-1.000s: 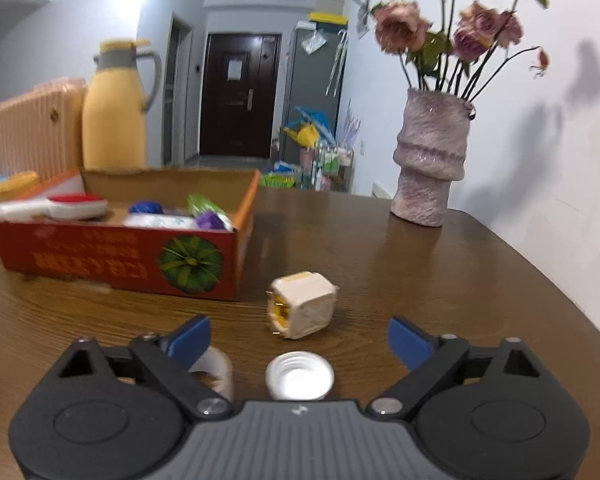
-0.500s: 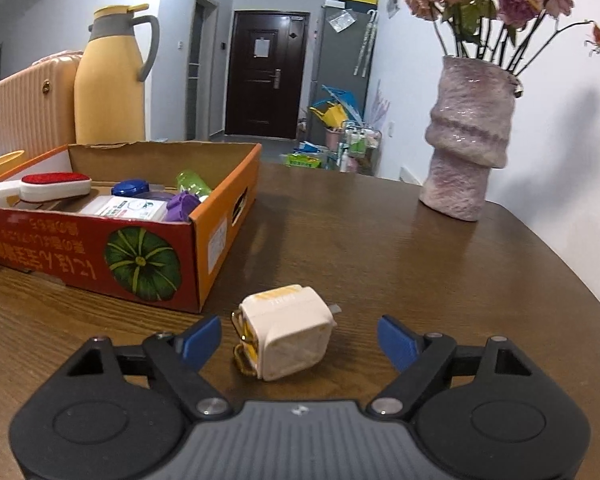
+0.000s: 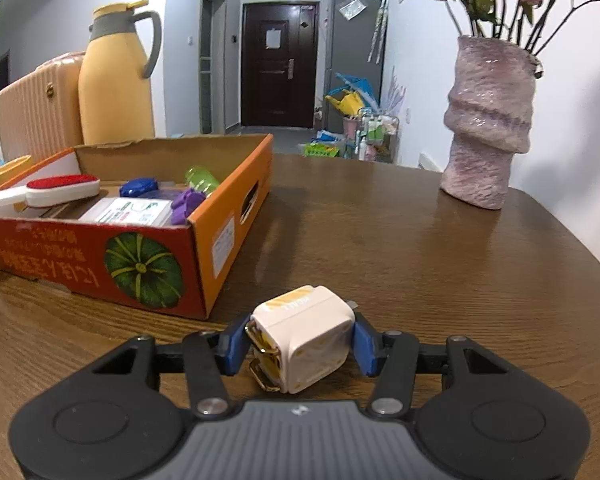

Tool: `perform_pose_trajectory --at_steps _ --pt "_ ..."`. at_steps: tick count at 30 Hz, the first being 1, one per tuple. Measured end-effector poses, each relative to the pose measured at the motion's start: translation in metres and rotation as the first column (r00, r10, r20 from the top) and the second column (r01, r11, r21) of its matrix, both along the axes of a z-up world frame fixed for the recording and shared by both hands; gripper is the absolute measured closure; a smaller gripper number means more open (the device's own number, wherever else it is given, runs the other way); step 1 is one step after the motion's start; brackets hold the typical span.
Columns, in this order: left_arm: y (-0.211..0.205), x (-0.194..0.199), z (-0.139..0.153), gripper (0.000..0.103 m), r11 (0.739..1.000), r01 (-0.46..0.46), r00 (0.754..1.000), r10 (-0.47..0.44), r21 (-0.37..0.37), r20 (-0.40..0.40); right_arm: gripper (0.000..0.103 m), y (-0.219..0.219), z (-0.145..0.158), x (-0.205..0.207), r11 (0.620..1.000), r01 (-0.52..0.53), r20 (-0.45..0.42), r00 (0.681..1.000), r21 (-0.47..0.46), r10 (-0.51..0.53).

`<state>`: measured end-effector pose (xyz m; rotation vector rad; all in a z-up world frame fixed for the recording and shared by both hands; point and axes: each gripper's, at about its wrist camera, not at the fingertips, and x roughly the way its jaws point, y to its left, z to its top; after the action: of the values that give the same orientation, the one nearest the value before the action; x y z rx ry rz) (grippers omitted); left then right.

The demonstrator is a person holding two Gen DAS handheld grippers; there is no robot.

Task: Organize rigid objects
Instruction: 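Grasp the white plug adapter with the right tool, then grasp the white round disc with the left tool while the right tool holds the adapter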

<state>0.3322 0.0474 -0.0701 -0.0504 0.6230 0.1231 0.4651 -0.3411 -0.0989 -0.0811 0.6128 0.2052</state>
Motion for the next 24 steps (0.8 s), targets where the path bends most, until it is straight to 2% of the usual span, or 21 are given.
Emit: perform_pose_trajectory --at_steps 6,15,24 --pt "-0.006 0.001 -0.003 0.0 1.0 0.029 0.999 -0.028 0.013 -0.017 0.052 -0.005 0.006 -0.013 0.998 0.046 0.058 0.997 0.039 -0.048" --pt "-0.012 0.014 -0.011 0.0 0.998 0.058 0.996 -0.058 0.003 -0.069 0.051 0.016 0.024 -0.054 0.997 0.069 0.183 0.98 0.032 -0.074" --pt "-0.019 0.027 -0.019 0.001 0.998 0.063 0.992 -0.06 0.023 -0.111 0.051 0.041 0.033 -0.084 0.995 0.079 0.229 0.969 0.06 -0.091"
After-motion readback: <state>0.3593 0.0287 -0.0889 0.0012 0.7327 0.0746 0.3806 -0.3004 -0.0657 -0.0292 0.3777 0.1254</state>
